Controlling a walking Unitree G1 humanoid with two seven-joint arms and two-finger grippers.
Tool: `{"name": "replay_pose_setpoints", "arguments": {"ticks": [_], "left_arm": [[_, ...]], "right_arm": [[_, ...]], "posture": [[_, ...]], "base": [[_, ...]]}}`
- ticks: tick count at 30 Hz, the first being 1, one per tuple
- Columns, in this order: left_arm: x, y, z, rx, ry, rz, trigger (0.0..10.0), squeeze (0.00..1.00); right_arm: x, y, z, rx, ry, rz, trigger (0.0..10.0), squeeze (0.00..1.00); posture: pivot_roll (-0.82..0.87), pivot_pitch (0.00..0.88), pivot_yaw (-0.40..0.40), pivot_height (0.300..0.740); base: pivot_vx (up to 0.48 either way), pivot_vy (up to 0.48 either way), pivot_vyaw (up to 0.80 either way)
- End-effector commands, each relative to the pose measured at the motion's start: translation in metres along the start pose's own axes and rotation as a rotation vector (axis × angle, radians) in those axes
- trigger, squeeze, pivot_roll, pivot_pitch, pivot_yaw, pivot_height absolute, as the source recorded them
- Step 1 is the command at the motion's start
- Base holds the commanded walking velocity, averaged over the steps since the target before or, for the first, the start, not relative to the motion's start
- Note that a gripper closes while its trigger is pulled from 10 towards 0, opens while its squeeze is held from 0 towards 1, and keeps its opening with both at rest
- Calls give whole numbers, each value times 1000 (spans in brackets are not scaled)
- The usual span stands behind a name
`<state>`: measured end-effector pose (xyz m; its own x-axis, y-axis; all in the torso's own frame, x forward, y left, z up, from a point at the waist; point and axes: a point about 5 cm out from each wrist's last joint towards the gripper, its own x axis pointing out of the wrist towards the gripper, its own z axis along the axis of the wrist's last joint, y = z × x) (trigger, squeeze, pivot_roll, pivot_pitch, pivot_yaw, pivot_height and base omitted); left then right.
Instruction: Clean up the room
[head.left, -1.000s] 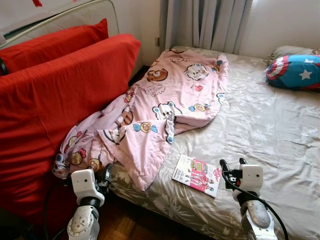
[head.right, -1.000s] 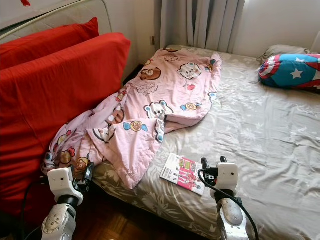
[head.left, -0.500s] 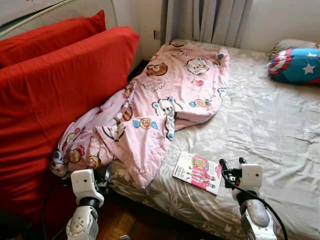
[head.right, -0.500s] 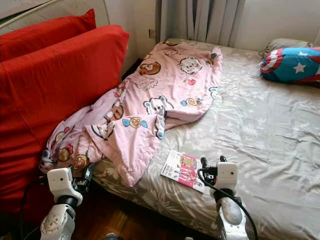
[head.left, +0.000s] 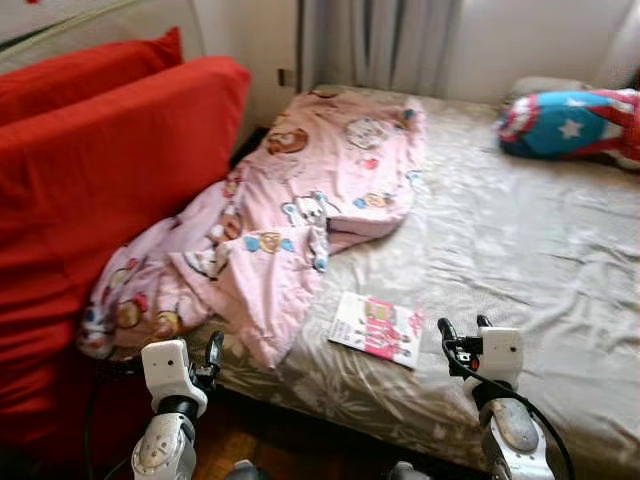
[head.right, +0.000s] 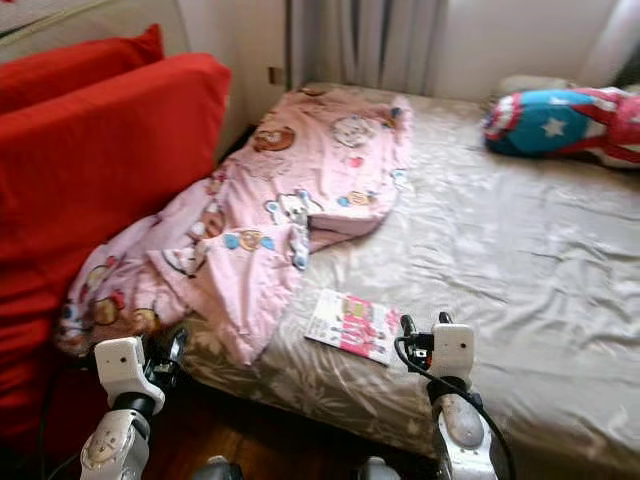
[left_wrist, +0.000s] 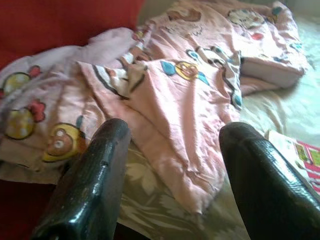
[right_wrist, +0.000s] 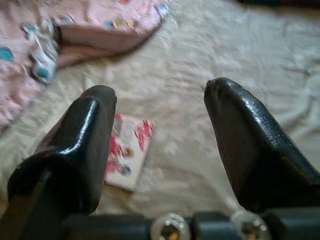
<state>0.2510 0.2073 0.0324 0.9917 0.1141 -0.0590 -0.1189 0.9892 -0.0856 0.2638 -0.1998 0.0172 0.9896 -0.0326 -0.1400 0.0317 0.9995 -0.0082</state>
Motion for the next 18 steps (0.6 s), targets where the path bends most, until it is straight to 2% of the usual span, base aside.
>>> {"name": "replay_pose_setpoints", "arguments": {"ticks": [1,9,13,18], "left_arm": [[-1,2,2,4,-6,5,10000,0],[-2,4,3,5,-3,9,10000,0],[-1,3,3,5,-1,9,10000,0],[-2,3,3,4,0,10,10000,0]], "right_arm": [[1,2,3,8,-18,1,10000,0],[1,3,3,11,-16,-2,10000,0],[3,2,-1,-10,33,-1,10000,0],[1,3,2,-5,-6,7,10000,0]], "posture": [[-85,114,7,657],[-87,123,9,657],[-86,129,9,647],[-86,132,9,642]], "base": [[0,0,0],[0,0,0],[0,0,0],[0,0,0]]}}
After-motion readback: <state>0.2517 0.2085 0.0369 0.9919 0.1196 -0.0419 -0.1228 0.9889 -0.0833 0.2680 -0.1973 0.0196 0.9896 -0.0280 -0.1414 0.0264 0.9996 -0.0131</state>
